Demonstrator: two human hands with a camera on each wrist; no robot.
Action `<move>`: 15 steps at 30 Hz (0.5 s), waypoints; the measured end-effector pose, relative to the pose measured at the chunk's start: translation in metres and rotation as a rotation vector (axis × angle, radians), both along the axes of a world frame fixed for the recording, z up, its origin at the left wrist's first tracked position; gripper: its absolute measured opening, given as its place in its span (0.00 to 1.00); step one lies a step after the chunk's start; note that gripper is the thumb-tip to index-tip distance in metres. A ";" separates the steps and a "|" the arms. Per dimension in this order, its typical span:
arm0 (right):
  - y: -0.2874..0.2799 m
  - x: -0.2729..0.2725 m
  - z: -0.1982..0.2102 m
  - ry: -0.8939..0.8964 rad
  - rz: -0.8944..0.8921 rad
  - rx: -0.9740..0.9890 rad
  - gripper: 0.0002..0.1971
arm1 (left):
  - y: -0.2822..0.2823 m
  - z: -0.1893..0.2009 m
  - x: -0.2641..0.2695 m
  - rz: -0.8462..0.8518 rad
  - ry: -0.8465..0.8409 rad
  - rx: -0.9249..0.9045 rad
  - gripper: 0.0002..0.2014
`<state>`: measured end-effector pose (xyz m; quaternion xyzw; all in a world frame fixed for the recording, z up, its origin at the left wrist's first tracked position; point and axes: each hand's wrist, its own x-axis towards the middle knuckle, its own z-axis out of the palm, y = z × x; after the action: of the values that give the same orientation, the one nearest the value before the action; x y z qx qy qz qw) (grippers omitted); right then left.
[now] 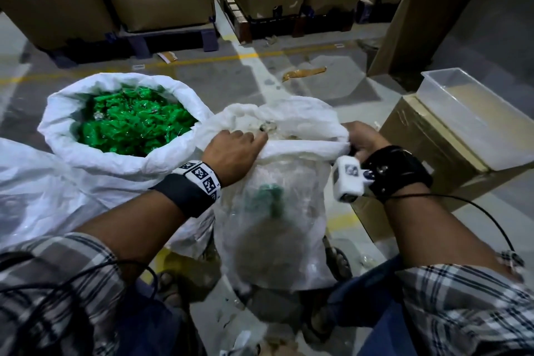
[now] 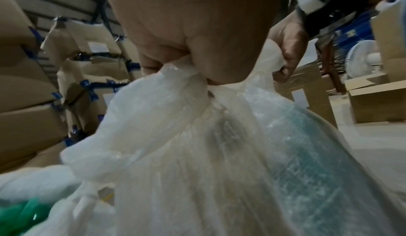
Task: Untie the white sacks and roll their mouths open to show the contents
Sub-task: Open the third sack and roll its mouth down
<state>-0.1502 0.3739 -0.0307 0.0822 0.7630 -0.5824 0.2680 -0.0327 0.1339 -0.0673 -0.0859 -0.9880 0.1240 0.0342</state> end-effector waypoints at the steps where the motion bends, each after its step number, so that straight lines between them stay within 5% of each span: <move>1: -0.007 0.004 0.001 0.073 0.022 0.142 0.05 | -0.001 -0.002 0.000 0.002 -0.018 -0.006 0.24; 3: -0.011 0.003 -0.009 0.469 -0.070 0.510 0.12 | 0.002 -0.007 0.003 0.010 -0.056 -0.006 0.23; 5: -0.012 0.011 -0.008 0.865 -0.149 0.602 0.12 | 0.005 -0.010 0.002 -0.015 -0.077 0.038 0.23; 8: -0.016 0.015 -0.012 1.221 0.132 1.006 0.17 | 0.005 -0.010 0.000 -0.052 -0.165 0.207 0.25; 11: -0.019 0.013 -0.016 1.024 0.285 1.126 0.30 | 0.004 -0.007 0.000 -0.041 -0.299 0.263 0.31; 15: -0.011 -0.001 -0.024 0.677 0.172 0.848 0.36 | 0.006 -0.011 0.004 -0.069 -0.415 0.311 0.42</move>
<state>-0.1513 0.3629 -0.0548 -0.0717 0.9784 -0.1937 -0.0026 -0.0287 0.1400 -0.0780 -0.1370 -0.9774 -0.0510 -0.1525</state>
